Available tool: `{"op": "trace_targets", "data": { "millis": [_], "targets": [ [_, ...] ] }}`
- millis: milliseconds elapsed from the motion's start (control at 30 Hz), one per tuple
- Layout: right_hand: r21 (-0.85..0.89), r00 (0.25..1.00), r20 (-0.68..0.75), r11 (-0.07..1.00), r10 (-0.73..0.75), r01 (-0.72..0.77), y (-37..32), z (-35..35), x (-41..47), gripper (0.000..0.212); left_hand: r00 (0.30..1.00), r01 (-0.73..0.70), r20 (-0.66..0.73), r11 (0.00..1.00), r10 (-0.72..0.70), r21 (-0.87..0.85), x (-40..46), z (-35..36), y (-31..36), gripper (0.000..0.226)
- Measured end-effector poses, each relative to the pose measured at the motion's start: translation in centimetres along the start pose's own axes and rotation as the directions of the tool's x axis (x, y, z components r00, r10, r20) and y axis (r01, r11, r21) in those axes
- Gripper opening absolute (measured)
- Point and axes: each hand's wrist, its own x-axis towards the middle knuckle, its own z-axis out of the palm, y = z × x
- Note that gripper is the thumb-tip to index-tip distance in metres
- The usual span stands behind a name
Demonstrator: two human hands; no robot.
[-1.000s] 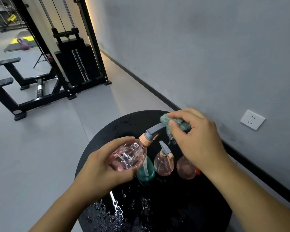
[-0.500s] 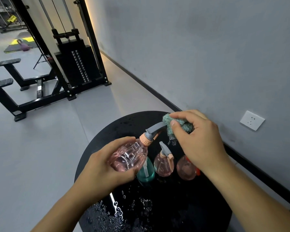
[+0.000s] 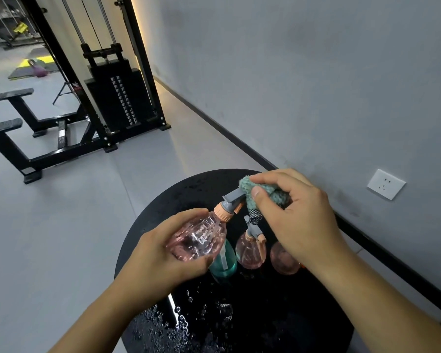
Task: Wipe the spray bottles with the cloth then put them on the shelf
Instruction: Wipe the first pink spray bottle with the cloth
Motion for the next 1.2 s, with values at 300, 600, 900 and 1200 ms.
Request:
{"op": "trace_targets", "data": {
  "millis": [300,600,900,1200],
  "targets": [
    [-0.089,0.988,-0.118,0.99,0.097,-0.108,2.3,-0.8,1.1,0.016,0.997,0.065,-0.025,0.971,-0.072,-0.23,0.1,-0.4,-0.7,0.073],
    [-0.064,0.997,-0.064,0.997,0.049,-0.053,1.4,-0.1,0.8,0.016,0.986,0.148,0.014,0.845,-0.164,-0.514,0.5,-0.3,-1.6,0.069],
    [-0.072,0.997,-0.049,0.996,0.055,-0.059,1.5,-0.1,0.6,0.017,0.952,0.215,-0.059,0.792,-0.301,-0.571,0.9,-0.2,-1.8,0.081],
    [-0.071,0.998,-0.043,0.996,0.056,-0.059,1.6,0.1,0.5,0.017,0.946,0.245,-0.022,0.757,-0.324,-0.605,1.0,-0.2,-1.1,0.073]
  ]
}}
